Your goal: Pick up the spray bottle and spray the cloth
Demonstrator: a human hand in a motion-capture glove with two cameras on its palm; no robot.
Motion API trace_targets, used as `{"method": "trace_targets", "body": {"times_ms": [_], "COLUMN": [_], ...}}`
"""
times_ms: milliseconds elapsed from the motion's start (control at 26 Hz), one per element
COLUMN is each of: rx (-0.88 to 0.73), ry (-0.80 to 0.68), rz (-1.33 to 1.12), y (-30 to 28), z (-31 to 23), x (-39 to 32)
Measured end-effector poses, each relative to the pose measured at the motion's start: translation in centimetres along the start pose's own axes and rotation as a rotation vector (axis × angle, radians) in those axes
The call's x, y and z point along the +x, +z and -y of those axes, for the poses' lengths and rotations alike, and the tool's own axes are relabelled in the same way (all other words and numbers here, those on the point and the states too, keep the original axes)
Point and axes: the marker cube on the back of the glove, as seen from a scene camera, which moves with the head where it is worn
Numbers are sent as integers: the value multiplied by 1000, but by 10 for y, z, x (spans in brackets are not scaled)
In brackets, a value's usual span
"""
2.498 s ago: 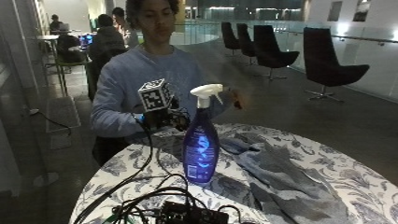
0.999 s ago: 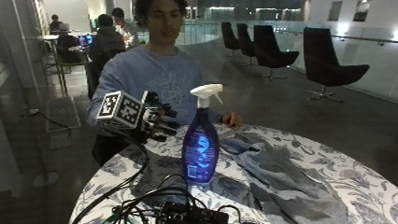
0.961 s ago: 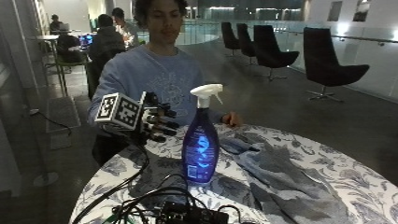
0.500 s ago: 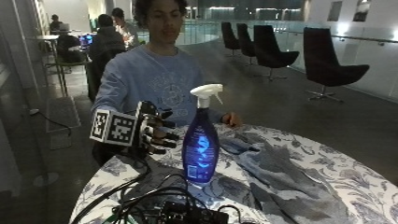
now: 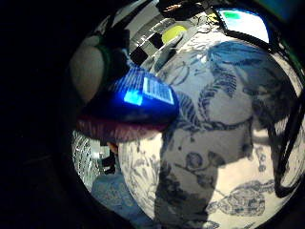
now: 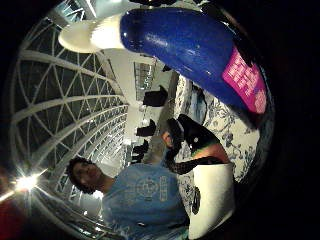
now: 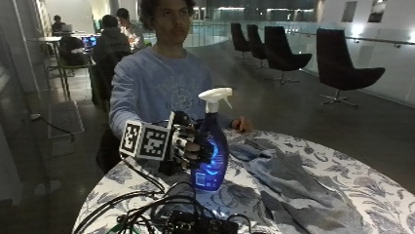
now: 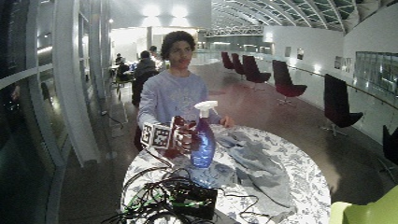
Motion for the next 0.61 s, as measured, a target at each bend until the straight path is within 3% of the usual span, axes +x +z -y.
{"method": "trace_targets", "body": {"times_ms": [615], "rx": [236], "ry": [-12], "rz": [-62], "y": [26], "z": [26], "x": [3]}}
